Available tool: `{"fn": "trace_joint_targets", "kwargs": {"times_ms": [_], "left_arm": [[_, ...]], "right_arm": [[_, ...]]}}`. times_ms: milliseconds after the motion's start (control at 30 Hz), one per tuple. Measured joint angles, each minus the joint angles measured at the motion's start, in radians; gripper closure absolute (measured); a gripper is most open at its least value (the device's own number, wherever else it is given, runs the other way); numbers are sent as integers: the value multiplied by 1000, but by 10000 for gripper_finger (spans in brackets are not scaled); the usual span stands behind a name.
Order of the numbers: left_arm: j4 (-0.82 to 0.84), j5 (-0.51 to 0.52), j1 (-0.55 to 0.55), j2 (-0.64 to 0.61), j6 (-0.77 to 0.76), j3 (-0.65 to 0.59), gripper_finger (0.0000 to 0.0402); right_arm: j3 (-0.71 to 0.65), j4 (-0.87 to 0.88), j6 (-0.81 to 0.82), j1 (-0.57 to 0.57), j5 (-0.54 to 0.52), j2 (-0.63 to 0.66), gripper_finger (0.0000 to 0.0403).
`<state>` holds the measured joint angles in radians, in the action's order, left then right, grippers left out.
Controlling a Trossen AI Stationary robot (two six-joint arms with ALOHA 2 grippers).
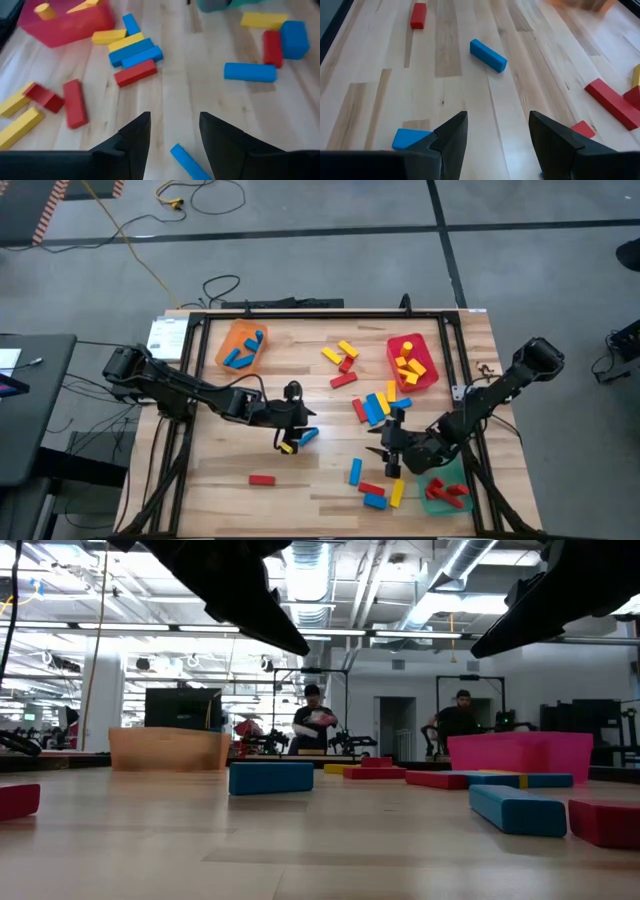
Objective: Sort blocks
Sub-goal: Put the blue rectangle block into the orange bin
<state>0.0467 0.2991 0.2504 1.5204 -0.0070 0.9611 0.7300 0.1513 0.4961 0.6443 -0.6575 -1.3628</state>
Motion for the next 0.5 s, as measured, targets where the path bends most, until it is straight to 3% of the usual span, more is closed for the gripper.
{"fn": "trace_joint_targets", "kwargs": {"times_ms": [500], "left_arm": [[3, -19, 0, 0, -6, 0, 236]], "right_arm": [[0, -10, 0, -6, 1, 0, 177]]}}
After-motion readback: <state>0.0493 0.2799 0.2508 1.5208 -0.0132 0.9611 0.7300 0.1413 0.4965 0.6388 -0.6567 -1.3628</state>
